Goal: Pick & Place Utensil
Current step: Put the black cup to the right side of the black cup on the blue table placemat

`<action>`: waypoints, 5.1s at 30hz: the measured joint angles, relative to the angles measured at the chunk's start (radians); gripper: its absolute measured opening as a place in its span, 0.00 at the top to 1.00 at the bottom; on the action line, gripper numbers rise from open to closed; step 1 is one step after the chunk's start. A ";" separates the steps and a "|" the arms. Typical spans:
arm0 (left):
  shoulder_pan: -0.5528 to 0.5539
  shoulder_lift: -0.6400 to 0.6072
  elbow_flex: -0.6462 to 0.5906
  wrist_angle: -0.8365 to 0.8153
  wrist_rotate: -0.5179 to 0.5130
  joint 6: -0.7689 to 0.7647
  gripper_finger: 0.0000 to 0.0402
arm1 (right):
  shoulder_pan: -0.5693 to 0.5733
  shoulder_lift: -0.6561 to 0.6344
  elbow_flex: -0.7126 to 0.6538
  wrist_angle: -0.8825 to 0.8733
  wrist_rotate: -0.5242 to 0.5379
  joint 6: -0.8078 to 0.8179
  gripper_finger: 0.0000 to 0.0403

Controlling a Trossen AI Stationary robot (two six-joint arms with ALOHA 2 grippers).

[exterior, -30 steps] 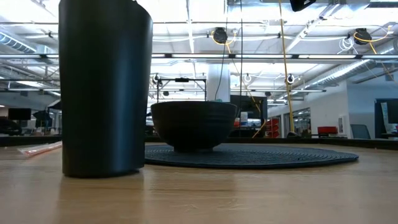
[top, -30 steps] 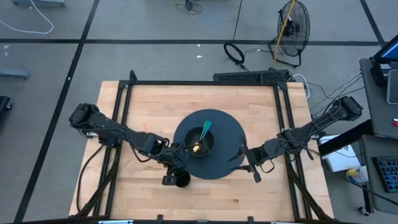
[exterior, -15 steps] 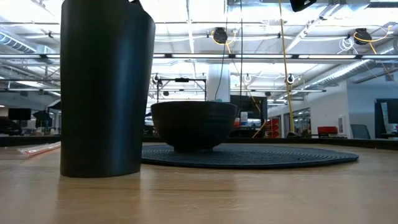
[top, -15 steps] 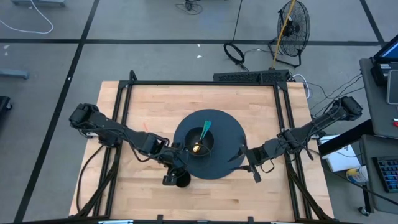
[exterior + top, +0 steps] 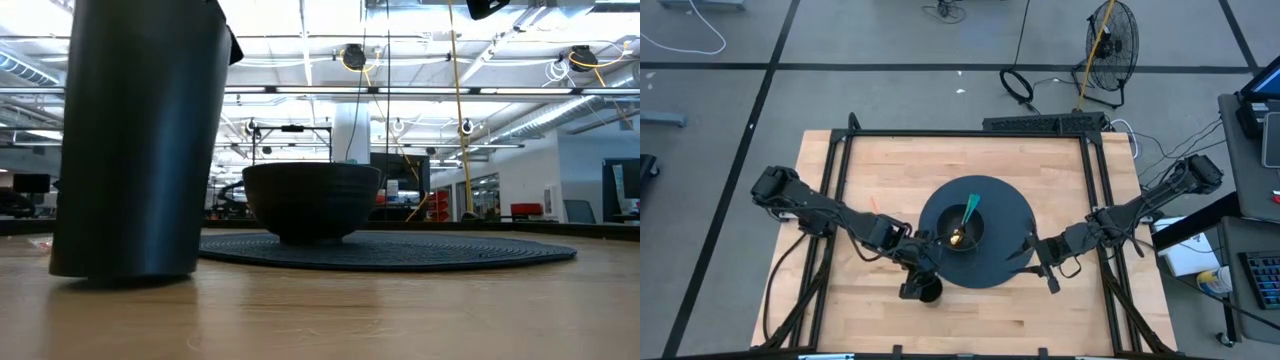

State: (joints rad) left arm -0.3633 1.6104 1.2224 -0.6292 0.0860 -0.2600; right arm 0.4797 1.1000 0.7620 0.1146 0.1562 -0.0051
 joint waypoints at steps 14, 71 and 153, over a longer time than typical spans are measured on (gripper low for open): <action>-0.008 0.000 0.000 -0.003 -0.008 0.004 0.73 | 0.000 0.000 0.000 -0.001 0.000 0.000 0.68; 0.041 0.080 0.066 0.235 0.089 0.064 0.99 | 0.000 0.000 -0.001 0.000 0.000 -0.031 0.68; -0.367 -0.458 -0.481 0.246 -0.995 -0.220 0.67 | 0.064 0.583 0.512 -0.198 -0.217 -0.189 0.68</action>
State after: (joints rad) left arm -0.7300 1.1522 0.7412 -0.3832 -0.9090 -0.4798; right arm 0.5441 1.6826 1.2737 -0.0838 -0.0604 -0.1944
